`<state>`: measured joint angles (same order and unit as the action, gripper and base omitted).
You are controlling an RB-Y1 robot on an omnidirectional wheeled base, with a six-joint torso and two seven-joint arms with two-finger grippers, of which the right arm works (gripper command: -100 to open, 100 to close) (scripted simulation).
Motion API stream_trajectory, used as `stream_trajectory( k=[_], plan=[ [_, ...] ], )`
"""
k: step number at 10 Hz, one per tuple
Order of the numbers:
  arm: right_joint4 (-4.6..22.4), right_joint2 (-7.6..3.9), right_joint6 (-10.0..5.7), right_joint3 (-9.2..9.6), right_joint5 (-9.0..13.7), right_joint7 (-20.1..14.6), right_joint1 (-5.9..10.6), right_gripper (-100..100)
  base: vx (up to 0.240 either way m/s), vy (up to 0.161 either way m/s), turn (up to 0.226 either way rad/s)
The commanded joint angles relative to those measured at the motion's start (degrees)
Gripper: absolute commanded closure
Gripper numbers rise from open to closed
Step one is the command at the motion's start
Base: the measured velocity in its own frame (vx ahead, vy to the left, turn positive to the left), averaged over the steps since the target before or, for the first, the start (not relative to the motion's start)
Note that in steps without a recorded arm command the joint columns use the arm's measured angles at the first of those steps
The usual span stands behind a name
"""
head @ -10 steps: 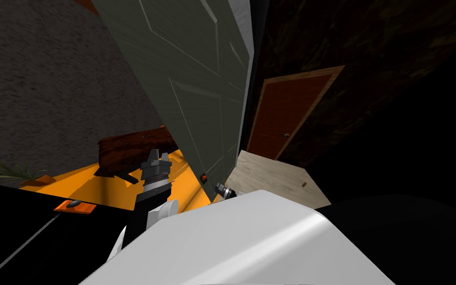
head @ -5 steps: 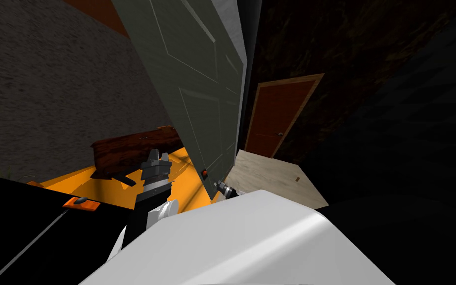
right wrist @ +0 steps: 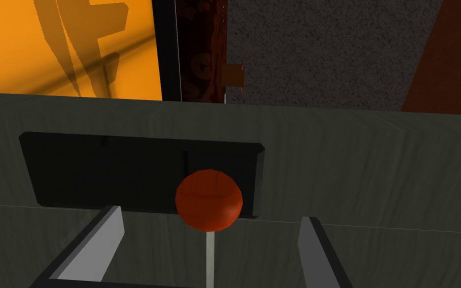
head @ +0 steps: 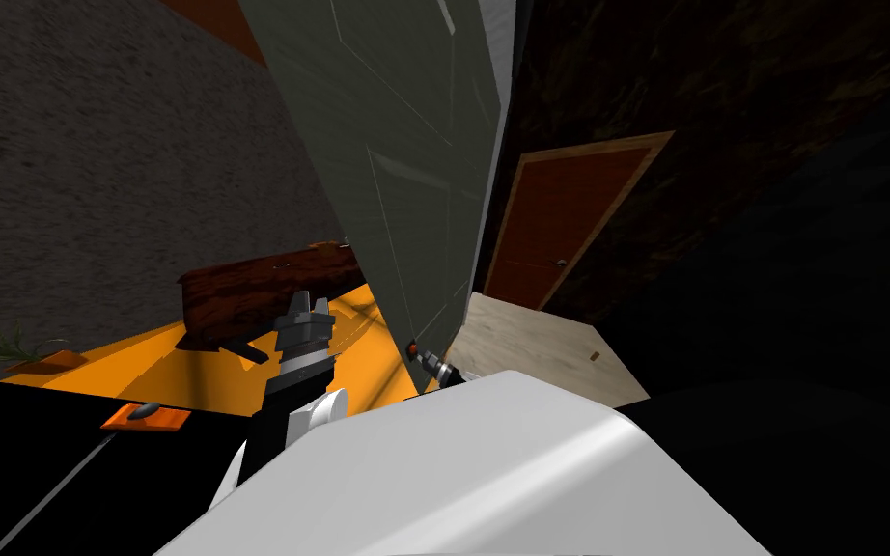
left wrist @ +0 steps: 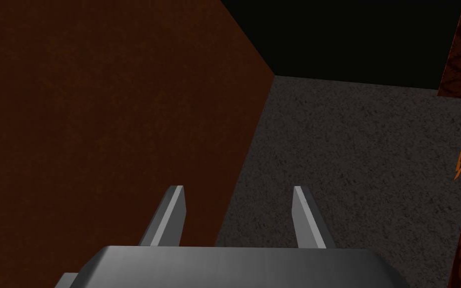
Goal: Push the door open
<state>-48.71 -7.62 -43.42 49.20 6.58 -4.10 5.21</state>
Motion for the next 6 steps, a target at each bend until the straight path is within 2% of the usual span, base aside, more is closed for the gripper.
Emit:
stream_trajectory(
  k=[1, 3, 4, 6],
  plan=[
    [0.42, 0.37, 0.01, -0.38, -0.04, 0.11, 0.13, -100, 0.143, 0.135, 0.039],
    [0.52, 0.45, -0.01, -0.42, -0.04, 0.11, 0.18, -100, 0.099, 0.088, 0.017],
    [0.52, 0.45, -0.01, -0.42, -0.04, 0.11, 0.18, 100, -0.009, -0.006, -0.004],
    [0.52, 0.45, -0.01, -0.42, -0.04, 0.11, 0.18, 100, -0.024, -0.021, 0.002]
  ],
)
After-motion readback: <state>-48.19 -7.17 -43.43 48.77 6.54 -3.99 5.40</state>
